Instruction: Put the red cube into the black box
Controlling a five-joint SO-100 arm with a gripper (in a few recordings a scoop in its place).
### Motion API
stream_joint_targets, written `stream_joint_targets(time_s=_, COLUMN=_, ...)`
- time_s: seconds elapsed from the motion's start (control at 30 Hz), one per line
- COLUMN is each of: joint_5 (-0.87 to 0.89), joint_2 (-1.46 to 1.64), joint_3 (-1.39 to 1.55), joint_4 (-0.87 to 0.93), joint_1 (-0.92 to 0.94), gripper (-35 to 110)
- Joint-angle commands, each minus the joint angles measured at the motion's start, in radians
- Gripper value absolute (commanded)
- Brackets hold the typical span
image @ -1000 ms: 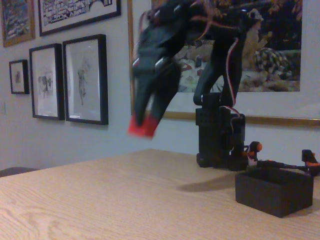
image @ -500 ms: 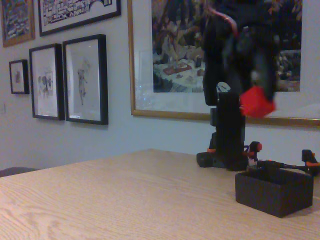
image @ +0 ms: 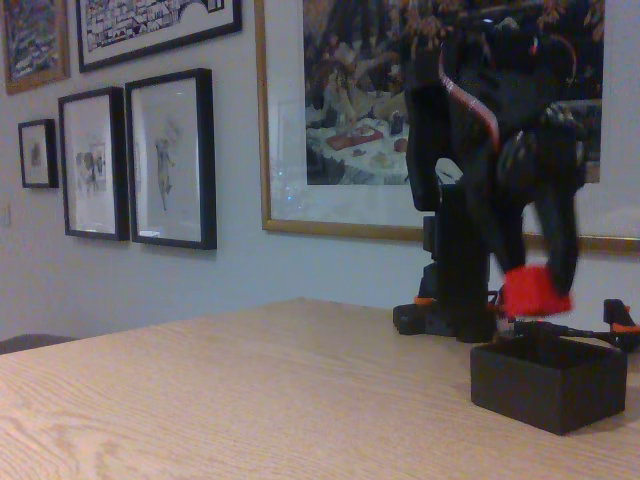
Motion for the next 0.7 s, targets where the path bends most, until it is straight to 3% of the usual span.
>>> stream_joint_targets(time_s=0.0, joint_5=0.021, joint_2=0.014, joint_3=0.031, joint_4=-0.028, joint_1=-0.018, gripper=-13)
stream_joint_targets(time_s=0.67, joint_5=-0.017, joint_2=-0.189, joint_3=-0.034, joint_4=-0.074, joint_1=0.037, gripper=-12)
